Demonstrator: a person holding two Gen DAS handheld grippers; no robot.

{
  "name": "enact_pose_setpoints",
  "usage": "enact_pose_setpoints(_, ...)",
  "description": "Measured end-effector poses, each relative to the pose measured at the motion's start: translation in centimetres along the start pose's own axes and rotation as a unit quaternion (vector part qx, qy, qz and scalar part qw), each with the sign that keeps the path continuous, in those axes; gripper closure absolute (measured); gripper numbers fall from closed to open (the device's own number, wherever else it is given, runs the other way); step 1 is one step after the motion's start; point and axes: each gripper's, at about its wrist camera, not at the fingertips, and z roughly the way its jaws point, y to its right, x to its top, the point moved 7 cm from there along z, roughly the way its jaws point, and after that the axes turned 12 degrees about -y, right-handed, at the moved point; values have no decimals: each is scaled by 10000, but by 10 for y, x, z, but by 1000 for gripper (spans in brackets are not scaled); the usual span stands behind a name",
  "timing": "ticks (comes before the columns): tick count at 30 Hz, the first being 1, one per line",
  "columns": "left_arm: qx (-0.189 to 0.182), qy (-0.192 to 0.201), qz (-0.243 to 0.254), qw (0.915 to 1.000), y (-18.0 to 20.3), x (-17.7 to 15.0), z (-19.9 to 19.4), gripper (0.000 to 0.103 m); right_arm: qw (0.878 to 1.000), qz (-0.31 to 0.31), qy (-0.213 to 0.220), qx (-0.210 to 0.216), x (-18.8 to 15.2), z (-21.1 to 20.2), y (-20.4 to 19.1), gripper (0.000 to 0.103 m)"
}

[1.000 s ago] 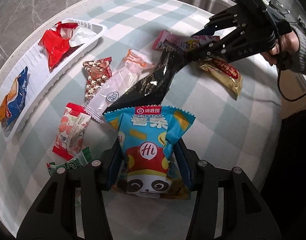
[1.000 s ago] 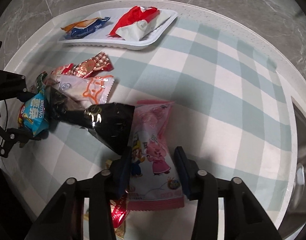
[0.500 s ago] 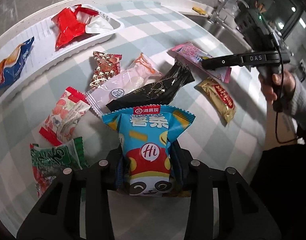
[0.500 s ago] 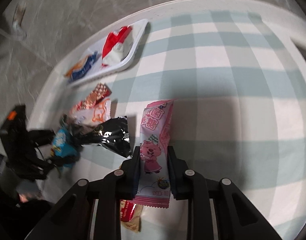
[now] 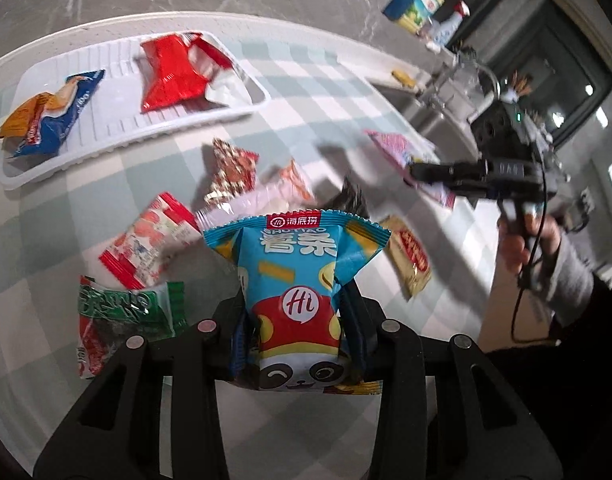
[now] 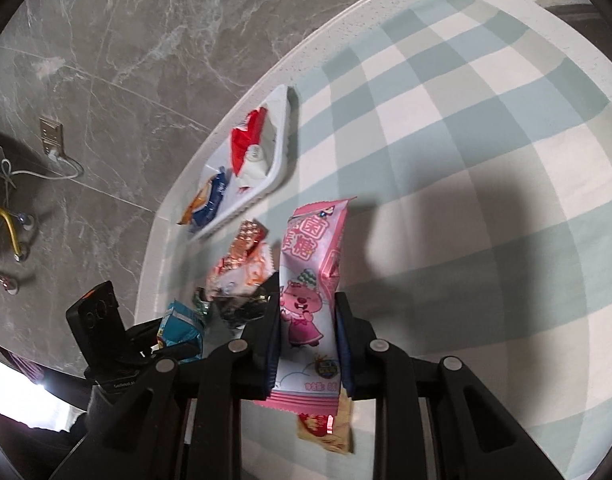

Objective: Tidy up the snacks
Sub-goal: 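Grasp the blue Shutiao bag with the left tool while the right tool grasps the pink packet, then carry the blue Shutiao bag and pink packet over the white tray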

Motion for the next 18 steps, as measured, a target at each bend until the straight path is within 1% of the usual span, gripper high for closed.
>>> enact_pose_setpoints(5, -102, 247, -215, 9994, -13, 12, -20, 66, 9998, -49, -30, 203, 5, 3, -14, 77)
enact_pose_setpoints(12, -72, 496, -496, 9975, -38, 27, -43, 66, 9986, -136, -108, 497, 22, 14, -38, 77)
enact_pose_setpoints(18, -8, 656, -675, 9956, -58, 43, -58, 66, 9974, -176, -186, 670, 40, 29, -55, 77)
